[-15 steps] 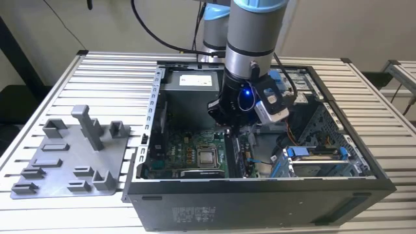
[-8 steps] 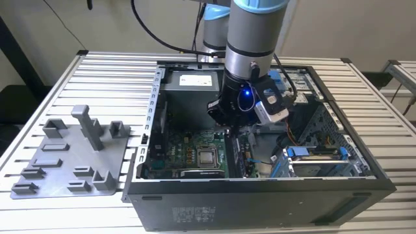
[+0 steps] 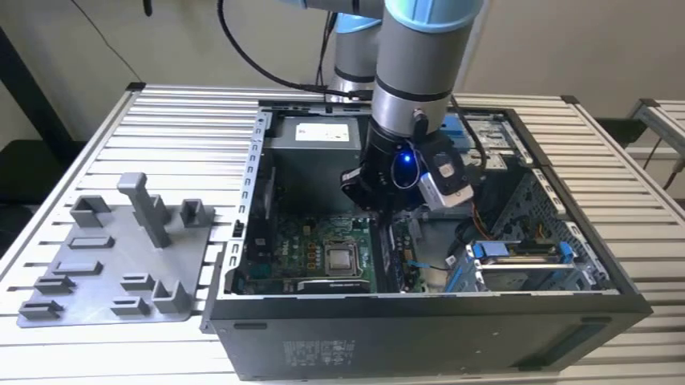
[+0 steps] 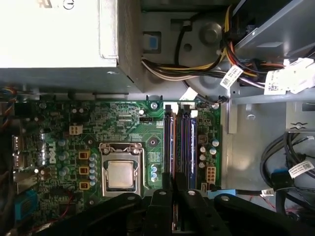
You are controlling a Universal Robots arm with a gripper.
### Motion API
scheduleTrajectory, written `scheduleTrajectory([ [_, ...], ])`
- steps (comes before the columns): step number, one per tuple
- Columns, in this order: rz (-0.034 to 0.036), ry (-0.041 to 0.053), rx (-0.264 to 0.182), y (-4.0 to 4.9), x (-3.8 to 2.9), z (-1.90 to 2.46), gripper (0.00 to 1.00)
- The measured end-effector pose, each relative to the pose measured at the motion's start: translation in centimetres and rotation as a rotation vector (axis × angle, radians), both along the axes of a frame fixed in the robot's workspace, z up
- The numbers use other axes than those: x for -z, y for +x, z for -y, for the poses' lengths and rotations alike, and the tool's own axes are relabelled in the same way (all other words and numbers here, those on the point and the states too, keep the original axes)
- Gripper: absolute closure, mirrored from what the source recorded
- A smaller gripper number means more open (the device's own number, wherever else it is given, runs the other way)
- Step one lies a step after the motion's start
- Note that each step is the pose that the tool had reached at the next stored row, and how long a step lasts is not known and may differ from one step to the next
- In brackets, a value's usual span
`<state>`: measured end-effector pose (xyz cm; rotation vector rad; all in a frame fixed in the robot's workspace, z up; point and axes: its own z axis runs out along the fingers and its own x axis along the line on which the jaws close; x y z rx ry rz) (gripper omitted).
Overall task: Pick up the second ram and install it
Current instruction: 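Insert the second ram into the second slot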
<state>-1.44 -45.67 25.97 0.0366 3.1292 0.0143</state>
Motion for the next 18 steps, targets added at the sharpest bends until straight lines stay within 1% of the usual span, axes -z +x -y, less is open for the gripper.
scheduleTrajectory([
  [3,-0.0002,0.0009,0.010,0.06,0.45,0.01,0.86],
  [6,-0.0004,0.0012,0.034,0.07,0.93,0.02,0.86],
  [7,-0.0008,0.0012,0.048,0.08,1.23,0.02,0.86],
  [14,-0.0109,0.0009,0.050,0.20,1.98,0.04,0.86],
  [18,-0.0131,0.0009,0.050,0.29,2.50,0.05,0.86],
])
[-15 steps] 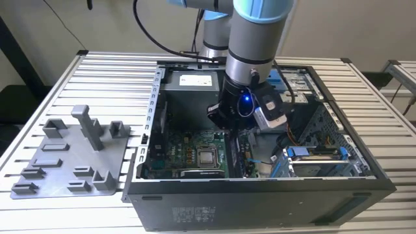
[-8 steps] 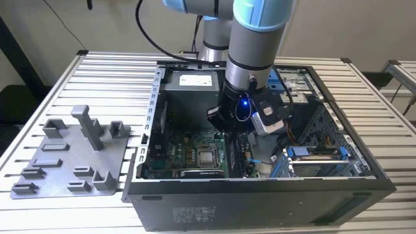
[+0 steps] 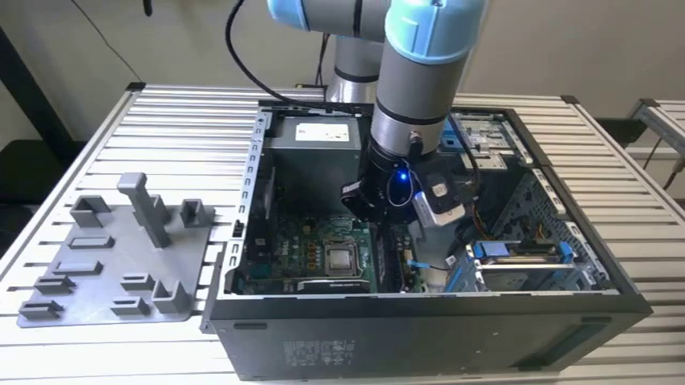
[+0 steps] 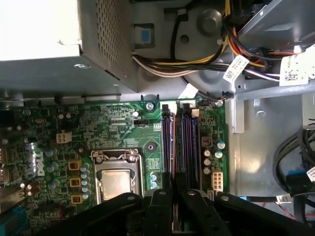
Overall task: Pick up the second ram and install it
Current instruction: 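Insert the second ram into the second slot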
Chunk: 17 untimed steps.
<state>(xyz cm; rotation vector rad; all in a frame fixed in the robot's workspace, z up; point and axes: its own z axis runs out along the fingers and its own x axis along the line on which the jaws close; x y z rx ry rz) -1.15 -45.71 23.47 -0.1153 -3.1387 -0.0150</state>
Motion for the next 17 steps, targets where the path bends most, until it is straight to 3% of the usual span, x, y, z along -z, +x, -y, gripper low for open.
scheduleTrajectory([
  [6,-0.0010,0.0000,0.000,0.03,0.71,0.00,0.86],
  [17,-0.0010,-0.0001,0.000,0.04,0.98,0.32,0.86],
])
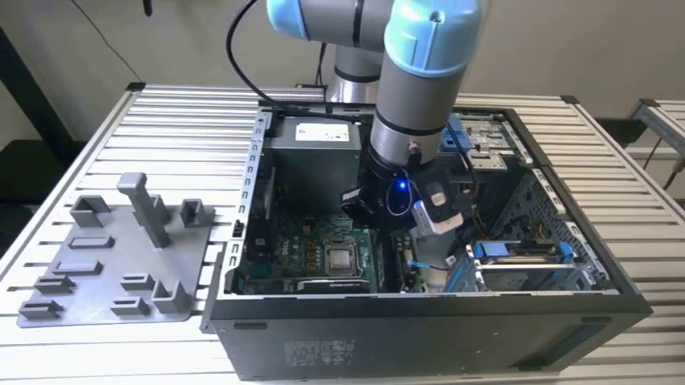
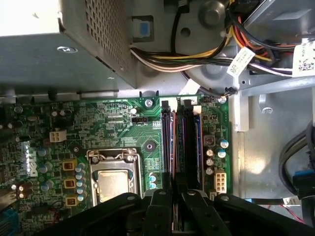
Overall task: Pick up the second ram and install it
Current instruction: 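Insert the second ram into the second slot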
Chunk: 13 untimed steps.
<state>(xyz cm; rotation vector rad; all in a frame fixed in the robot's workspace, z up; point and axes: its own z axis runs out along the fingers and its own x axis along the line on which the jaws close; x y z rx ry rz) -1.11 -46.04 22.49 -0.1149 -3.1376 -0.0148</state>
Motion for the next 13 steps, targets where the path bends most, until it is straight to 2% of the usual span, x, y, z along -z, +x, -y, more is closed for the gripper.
scheduleTrajectory([
  [7,0.0000,0.0001,0.000,0.00,0.14,0.22,0.86],
  [13,0.0000,0.0000,0.000,0.05,0.22,0.25,0.86],
])
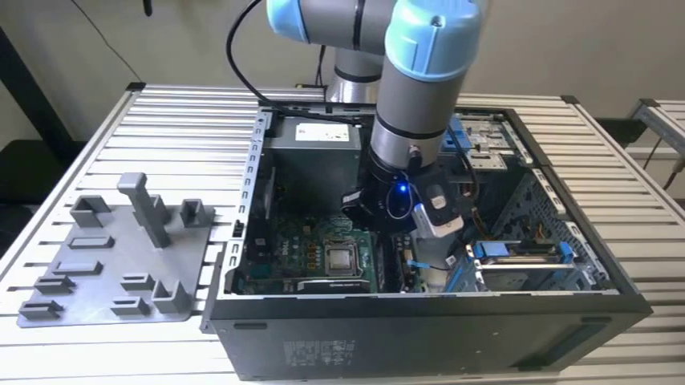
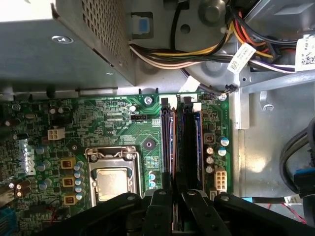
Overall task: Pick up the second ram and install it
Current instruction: 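Insert the second ram into the second slot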
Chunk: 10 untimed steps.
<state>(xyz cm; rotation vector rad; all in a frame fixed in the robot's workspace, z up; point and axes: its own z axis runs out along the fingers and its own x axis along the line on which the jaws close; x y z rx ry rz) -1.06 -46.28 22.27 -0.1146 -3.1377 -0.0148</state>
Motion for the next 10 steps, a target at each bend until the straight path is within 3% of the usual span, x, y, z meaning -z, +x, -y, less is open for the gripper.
scheduleTrajectory([
  [10,0.0000,0.0001,-0.001,0.18,0.05,0.04,0.86],
])
